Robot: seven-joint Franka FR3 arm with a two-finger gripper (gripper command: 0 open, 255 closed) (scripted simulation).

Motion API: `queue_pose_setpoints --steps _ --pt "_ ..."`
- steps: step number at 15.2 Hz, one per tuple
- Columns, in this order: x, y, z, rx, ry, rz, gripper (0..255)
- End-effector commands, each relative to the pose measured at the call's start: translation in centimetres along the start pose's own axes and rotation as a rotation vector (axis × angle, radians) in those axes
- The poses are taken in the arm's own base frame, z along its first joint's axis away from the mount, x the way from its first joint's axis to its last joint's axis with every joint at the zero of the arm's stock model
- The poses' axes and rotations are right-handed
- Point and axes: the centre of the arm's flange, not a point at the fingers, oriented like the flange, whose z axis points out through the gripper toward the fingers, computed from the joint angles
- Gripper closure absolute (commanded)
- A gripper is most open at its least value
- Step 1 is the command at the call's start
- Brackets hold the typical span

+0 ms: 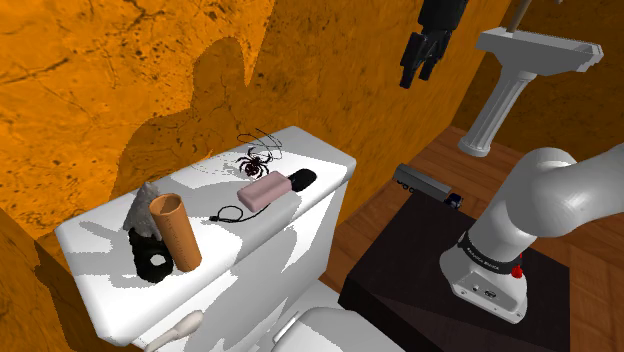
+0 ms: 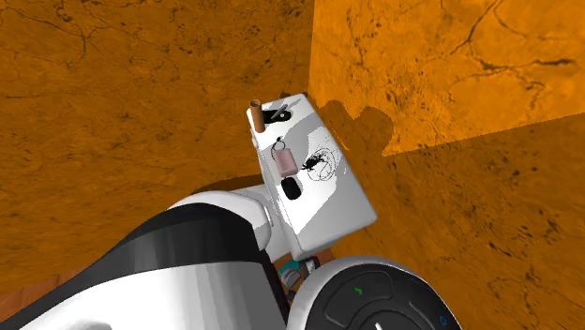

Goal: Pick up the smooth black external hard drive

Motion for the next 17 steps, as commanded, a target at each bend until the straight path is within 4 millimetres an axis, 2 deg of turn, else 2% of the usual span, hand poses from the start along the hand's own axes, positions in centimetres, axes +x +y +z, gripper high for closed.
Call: queue_pose_setpoints --steps 1,9,13,17 --pt "0.0 0.0 0.0 0.0 0.0 0.0 0" --pt "5.6 -8.2 3.5 0.006 -0.01 -0.358 0" --pt "7.3 -12.9 5.3 0.008 -0.015 -0.537 0" --pt "8.0 -17.9 7.1 0.011 -0.02 -0.716 0"
